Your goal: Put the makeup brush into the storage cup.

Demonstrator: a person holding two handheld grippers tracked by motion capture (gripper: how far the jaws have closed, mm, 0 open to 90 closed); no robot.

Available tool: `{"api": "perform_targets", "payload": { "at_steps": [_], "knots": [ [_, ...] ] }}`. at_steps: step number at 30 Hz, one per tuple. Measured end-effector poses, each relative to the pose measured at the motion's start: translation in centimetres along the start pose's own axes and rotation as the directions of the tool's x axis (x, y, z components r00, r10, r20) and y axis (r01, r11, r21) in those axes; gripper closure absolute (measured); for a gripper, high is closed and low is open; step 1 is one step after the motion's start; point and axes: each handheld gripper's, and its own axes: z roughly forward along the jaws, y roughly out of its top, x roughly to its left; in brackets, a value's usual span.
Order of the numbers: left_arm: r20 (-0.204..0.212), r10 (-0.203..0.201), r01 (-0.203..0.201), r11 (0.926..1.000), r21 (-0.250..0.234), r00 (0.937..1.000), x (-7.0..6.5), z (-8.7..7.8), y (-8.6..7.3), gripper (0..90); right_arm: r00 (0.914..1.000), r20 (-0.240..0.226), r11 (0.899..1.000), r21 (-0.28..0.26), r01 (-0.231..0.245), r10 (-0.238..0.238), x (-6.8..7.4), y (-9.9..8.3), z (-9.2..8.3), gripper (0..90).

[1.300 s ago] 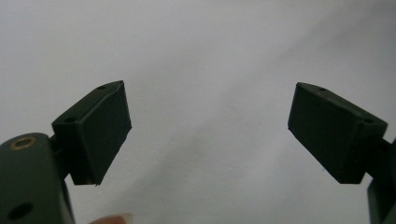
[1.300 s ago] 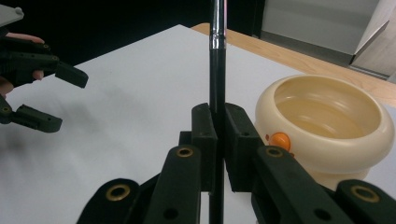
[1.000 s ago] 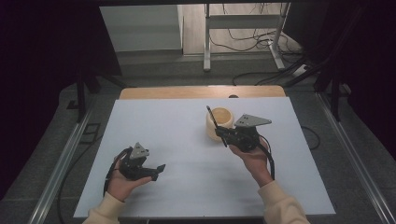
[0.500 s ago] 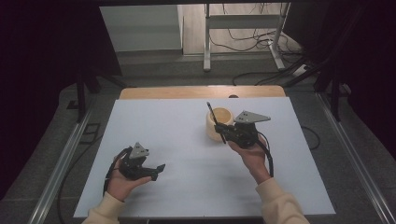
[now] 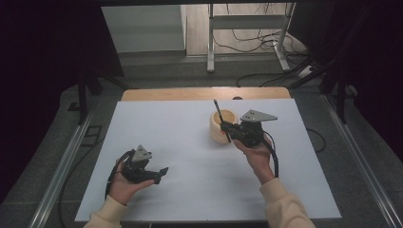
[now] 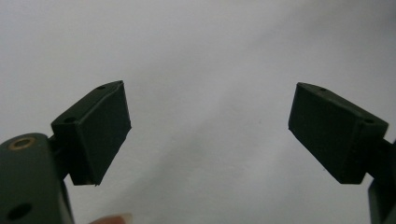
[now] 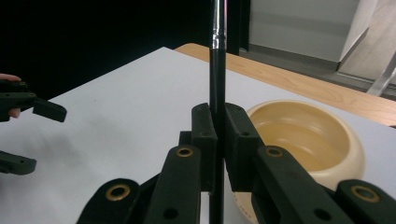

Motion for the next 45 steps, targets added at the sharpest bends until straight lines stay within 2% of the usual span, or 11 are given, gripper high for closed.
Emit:
{"api": "perform_targets", "payload": {
  "at_steps": [4,6,13,23,28,34,45],
  "knots": [
    [0.002,-0.006,0.006,1.0,-0.005,1.0,0.3,-0.2,0.0,13.2,0.9998,0.009,1.0,-0.021,-0.018,0.018,-0.5,0.3,-0.4,83.1],
    [0.002,-0.008,0.008,1.0,-0.005,1.0,0.3,-0.2,0.0,13.2,0.9991,0.0,0.998,-0.041,-0.043,0.043,-0.8,0.5,-0.4,83.1],
    [0.01,-0.002,0.002,0.9999,-0.012,1.0,0.0,-0.2,0.1,13.1,0.9967,0.012,0.995,-0.055,-0.079,0.08,-1.7,1.3,0.3,83.1],
    [0.004,0.002,-0.002,1.0,-0.006,1.0,0.1,-0.3,0.1,12.8,0.9958,0.029,0.995,-0.059,-0.085,0.087,-2.0,2.7,1.6,83.1],
    [0.008,0.0,0.0,1.0,-0.004,1.0,0.1,-0.2,0.1,12.6,0.9938,0.031,0.992,-0.068,-0.104,0.107,-2.4,2.9,1.9,83.1],
    [0.008,-0.002,0.002,1.0,-0.005,1.0,0.2,-0.2,0.1,12.6,0.9931,0.044,0.992,-0.074,-0.106,0.109,-2.8,3.5,2.3,83.1],
    [0.011,-0.008,0.008,0.9999,-0.006,0.9999,0.3,-0.3,0.0,12.7,0.9866,0.058,0.986,-0.081,-0.148,0.153,-4.1,3.7,3.6,82.9]
  ]
}}
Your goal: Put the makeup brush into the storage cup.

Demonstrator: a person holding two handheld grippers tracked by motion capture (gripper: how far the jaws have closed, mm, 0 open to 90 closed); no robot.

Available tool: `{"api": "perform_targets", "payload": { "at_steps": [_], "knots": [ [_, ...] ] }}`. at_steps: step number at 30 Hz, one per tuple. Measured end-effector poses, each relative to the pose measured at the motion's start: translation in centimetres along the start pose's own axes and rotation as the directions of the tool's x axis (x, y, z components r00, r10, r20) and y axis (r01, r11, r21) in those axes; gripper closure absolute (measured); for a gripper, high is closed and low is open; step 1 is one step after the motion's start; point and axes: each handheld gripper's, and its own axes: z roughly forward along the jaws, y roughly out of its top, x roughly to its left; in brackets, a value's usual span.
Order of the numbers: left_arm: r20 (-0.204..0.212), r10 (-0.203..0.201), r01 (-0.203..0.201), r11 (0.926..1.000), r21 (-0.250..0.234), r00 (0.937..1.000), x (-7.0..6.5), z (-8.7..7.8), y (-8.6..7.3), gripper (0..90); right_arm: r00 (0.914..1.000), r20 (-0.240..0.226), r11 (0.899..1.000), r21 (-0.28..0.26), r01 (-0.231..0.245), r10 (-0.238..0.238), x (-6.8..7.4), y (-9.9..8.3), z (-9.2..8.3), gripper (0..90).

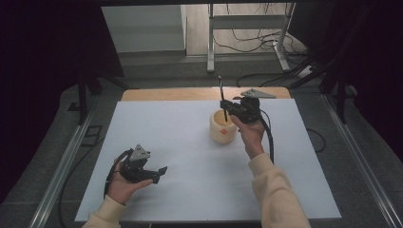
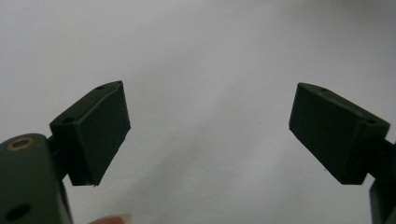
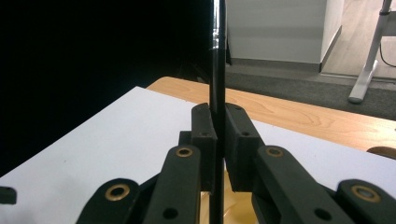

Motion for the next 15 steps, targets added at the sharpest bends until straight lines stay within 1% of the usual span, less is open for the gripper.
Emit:
{"api": "perform_targets", "payload": {
  "at_steps": [6,15],
  "knots": [
    [0.002,0.002,-0.002,1.0,0.003,1.0,0.0,0.1,0.0,12.6,0.9999,0.015,1.0,-0.005,-0.006,0.006,-0.6,0.0,0.7,82.8],
    [0.004,0.002,-0.002,1.0,0.007,1.0,0.0,0.1,0.0,12.5,0.9992,0.032,1.0,-0.001,-0.023,0.024,-1.4,-0.5,1.4,82.7]
  ]
}}
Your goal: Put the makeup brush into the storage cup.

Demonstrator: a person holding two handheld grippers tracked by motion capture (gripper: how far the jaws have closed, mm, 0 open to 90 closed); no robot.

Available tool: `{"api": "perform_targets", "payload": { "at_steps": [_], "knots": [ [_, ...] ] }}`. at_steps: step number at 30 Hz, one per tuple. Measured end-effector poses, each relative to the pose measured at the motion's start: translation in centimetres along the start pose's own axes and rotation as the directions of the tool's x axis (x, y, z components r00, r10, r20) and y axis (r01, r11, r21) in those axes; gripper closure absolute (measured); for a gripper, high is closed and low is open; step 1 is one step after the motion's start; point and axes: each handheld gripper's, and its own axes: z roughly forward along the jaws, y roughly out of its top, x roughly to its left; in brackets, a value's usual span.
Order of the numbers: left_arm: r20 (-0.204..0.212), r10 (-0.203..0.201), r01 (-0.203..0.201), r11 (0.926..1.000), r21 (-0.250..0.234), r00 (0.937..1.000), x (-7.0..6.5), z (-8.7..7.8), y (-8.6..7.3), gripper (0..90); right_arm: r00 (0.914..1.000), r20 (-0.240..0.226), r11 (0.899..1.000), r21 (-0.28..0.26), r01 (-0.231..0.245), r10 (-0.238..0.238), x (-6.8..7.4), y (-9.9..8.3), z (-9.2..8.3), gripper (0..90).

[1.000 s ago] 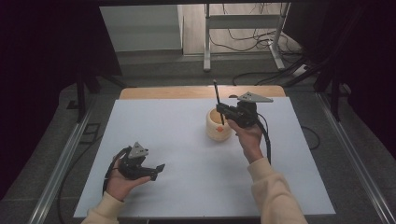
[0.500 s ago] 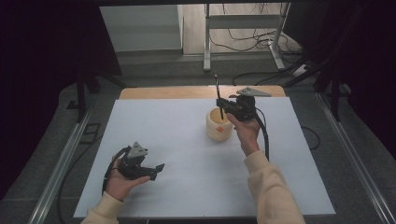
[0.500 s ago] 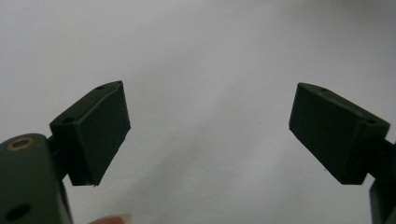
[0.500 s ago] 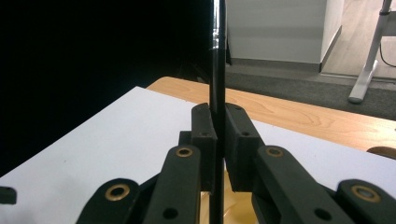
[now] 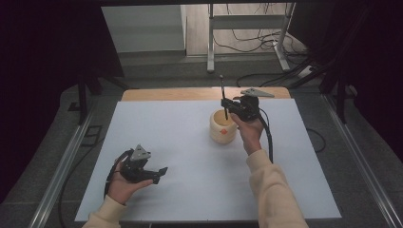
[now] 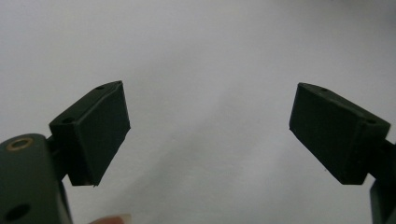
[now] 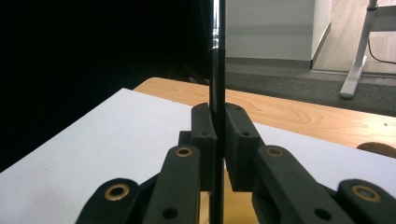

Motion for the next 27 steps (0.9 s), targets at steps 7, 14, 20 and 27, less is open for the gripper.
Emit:
{"api": "perform_targets", "payload": {
  "at_steps": [7,14,20,27],
  "knots": [
    [0.004,0.0,0.0,1.0,0.004,1.0,0.0,0.0,0.0,12.5,1.0,0.005,1.0,0.003,-0.006,0.006,-0.3,-0.3,0.5,82.6],
    [0.005,0.001,-0.001,1.0,0.006,1.0,0.0,0.1,0.0,12.4,0.9999,0.013,1.0,-0.005,-0.003,0.003,-0.5,-0.8,1.2,82.5],
    [0.005,-0.001,0.001,1.0,0.004,1.0,0.1,0.0,-0.1,12.5,0.9997,0.025,1.0,-0.015,-0.001,0.002,-0.6,-1.7,1.7,82.5],
    [0.005,0.003,-0.003,1.0,0.005,1.0,0.0,0.0,0.0,12.5,0.9996,0.029,1.0,-0.02,-0.006,0.006,-0.9,-2.7,1.7,81.9]
  ]
}}
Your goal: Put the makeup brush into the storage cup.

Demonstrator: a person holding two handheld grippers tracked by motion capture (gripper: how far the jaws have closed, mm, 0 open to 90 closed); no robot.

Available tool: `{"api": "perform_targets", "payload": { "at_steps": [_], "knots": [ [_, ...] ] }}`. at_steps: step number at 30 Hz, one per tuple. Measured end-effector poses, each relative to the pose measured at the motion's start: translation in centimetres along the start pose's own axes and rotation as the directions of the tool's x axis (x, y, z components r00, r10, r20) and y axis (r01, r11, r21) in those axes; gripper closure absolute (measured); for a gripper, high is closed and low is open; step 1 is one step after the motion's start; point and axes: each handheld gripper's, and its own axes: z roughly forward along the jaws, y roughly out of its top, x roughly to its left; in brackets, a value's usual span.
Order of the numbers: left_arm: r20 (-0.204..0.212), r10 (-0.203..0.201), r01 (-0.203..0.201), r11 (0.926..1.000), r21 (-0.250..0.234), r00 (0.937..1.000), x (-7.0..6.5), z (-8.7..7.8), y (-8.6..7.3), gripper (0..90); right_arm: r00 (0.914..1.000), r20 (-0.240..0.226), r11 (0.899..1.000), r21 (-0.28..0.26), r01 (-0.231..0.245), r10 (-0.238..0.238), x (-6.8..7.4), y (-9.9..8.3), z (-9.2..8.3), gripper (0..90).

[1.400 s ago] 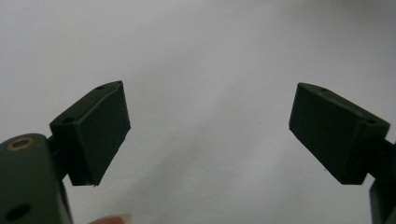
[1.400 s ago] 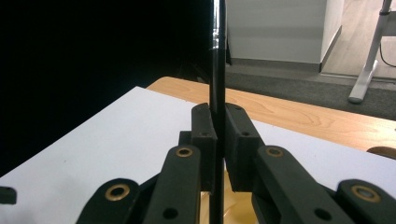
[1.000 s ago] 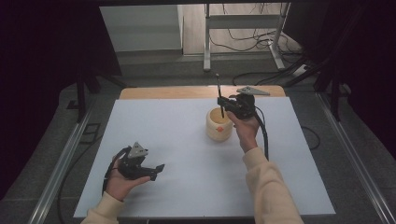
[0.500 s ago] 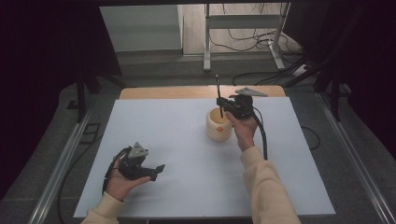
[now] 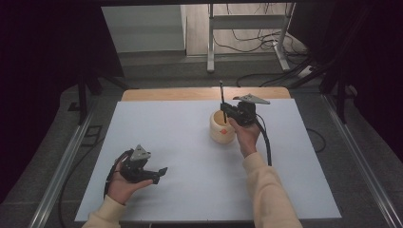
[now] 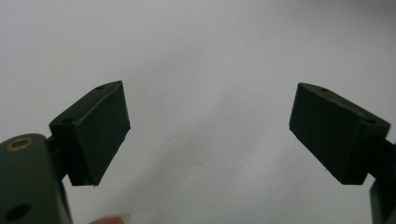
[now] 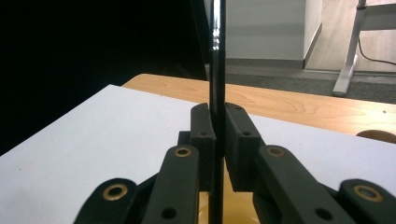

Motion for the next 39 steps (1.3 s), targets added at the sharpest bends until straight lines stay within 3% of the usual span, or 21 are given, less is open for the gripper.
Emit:
{"api": "perform_targets", "payload": {
  "at_steps": [3,7,11,24,39],
  "knots": [
    [0.001,0.002,-0.002,1.0,0.002,1.0,0.0,0.0,0.0,12.5,1.0,-0.001,1.0,0.0,0.005,-0.005,-0.1,-0.1,-0.1,78.2],
    [0.0,-0.002,0.002,1.0,-0.001,1.0,0.0,0.0,0.0,12.5,0.9998,0.021,0.999,-0.04,-0.004,0.005,0.0,-0.3,-0.2,45.7],
    [-0.002,-0.001,0.001,1.0,-0.001,1.0,0.1,0.0,0.0,12.5,0.9999,-0.006,0.999,-0.032,-0.01,0.01,0.2,-0.1,-0.6,28.6],
    [0.001,-0.001,0.001,1.0,0.002,1.0,0.1,0.1,0.0,12.5,0.9974,-0.028,0.998,0.02,0.067,-0.066,0.9,0.4,-1.5,18.2],
    [0.007,-0.009,0.009,0.9999,-0.014,0.9999,0.0,-0.2,0.2,12.5,0.9937,-0.058,0.992,0.073,0.101,-0.096,1.5,1.0,-2.6,11.8]
  ]
}}
